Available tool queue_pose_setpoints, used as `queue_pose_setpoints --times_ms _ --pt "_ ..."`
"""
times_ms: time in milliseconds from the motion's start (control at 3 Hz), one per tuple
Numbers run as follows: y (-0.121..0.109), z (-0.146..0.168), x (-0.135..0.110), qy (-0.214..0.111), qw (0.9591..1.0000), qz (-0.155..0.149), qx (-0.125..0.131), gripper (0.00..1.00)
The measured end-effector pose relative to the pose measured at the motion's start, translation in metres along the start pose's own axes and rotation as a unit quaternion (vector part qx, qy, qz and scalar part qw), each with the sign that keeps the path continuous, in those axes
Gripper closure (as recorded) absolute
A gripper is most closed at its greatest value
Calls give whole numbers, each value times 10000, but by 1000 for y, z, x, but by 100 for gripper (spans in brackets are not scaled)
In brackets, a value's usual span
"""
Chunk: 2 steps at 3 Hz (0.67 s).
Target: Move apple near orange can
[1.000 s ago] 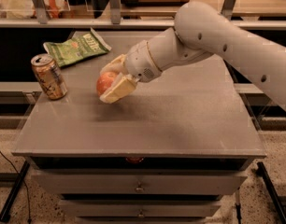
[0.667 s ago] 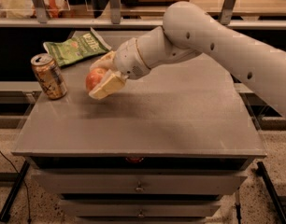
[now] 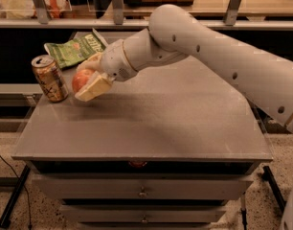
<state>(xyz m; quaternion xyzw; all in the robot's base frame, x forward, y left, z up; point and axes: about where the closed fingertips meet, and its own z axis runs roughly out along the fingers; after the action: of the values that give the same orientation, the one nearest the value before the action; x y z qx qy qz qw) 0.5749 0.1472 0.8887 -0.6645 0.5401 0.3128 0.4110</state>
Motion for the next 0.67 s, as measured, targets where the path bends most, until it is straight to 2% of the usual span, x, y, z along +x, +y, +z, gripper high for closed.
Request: queue_pose_setpoints --times_ms 333,667 --pt "-1 16 6 -104 9999 46 -31 100" --pt "-3 27 12 -224 9996 133 -57 82"
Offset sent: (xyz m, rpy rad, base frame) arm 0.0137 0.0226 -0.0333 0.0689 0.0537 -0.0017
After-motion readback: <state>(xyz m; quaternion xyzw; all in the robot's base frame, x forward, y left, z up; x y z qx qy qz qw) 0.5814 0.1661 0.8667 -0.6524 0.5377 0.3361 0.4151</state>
